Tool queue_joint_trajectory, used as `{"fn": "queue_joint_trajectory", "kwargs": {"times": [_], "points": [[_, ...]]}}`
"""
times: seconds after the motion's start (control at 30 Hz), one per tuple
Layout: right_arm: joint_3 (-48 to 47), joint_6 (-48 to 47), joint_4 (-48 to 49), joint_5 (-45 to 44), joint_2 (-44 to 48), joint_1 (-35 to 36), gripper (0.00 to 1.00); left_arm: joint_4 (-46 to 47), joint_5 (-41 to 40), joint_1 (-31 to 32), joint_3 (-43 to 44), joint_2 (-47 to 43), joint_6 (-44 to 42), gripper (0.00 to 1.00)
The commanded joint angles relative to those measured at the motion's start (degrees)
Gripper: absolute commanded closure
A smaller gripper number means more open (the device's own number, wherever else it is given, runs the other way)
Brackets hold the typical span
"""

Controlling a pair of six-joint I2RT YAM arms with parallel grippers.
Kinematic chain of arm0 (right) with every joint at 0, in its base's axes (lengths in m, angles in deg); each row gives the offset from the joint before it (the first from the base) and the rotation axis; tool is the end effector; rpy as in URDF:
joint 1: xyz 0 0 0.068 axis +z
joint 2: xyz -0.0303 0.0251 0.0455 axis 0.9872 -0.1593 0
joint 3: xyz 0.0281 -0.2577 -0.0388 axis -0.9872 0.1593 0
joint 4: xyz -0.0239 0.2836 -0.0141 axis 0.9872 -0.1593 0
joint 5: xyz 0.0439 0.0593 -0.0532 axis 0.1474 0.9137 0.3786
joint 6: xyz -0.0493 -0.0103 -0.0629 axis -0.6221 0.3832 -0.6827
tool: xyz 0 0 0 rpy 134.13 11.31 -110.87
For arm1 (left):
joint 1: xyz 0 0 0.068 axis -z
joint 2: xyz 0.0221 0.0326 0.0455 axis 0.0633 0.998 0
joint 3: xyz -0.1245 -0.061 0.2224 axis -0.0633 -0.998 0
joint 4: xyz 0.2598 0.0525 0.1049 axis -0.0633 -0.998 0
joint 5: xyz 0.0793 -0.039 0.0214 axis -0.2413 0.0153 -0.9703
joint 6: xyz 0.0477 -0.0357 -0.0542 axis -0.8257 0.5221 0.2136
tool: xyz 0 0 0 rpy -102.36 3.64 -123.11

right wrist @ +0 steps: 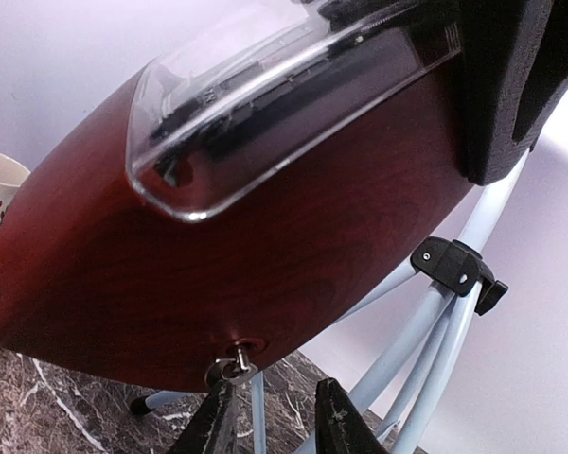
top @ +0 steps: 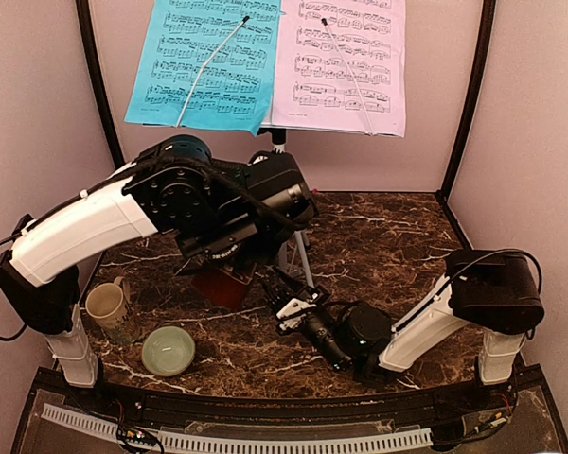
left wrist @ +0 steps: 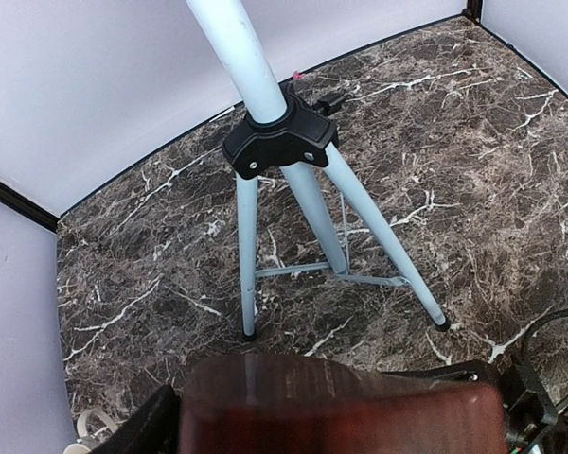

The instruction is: Set up the instrument practice props

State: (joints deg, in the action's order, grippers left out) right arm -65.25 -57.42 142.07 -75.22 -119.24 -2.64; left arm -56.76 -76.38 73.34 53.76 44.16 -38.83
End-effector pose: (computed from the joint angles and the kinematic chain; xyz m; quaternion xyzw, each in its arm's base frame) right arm 0.1154 0.3677 0.1649 -0.3588 0.4745 0.0931 0.7984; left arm 0.1368 -0.3598 0.3977 0.1772 0.8714 0.0109 0.4574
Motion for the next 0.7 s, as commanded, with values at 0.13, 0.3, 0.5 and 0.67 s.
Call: {"fn": "queue_joint_trajectory", "kwargs": {"times": [0.13,0.3,0.5,0.67], "points": [[-2.7,1.2,6.4,2.8,-0.6,0.5,0.70,1.1,-3.5,-0.4,0.2,-3.9,0.0,1.00],[-3.0,0.9,6.3,3.6,-1.2,0.9,0.71,1.4,-3.7,-0.4,0.0,-4.0,-0.2,1.00],[-2.3,0.9,6.0,4.0,-1.1,1.4,0.71,1.5,-3.9,-0.4,-0.5,-4.5,-0.3,1.00],[-2.9,0.3,6.0,2.1,-1.8,1.7,0.70,1.5,-4.3,-0.4,-0.7,-4.7,-0.5,1.00]]}}
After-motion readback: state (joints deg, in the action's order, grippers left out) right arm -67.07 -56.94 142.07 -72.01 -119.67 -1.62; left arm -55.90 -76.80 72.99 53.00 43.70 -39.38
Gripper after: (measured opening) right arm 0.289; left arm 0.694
